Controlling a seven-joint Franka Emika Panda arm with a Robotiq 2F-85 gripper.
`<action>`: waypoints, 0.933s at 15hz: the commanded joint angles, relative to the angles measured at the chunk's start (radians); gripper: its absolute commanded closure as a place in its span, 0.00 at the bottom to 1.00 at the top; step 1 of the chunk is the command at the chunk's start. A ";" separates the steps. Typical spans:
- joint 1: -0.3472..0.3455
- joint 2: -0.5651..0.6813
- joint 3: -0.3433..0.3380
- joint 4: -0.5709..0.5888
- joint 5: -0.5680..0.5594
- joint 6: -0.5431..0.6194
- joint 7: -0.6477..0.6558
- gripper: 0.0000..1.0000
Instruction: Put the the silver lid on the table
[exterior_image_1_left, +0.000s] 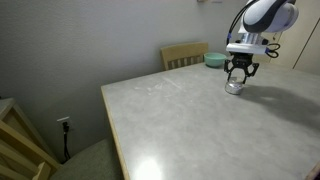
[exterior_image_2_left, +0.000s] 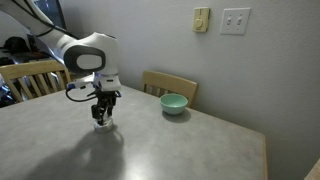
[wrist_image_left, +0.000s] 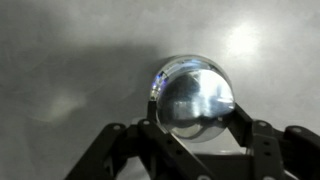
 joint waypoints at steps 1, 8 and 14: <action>0.018 -0.034 -0.001 -0.041 -0.020 0.014 0.008 0.56; 0.045 -0.073 -0.006 -0.054 -0.064 0.012 0.021 0.56; 0.040 -0.111 -0.007 -0.067 -0.087 0.016 0.009 0.56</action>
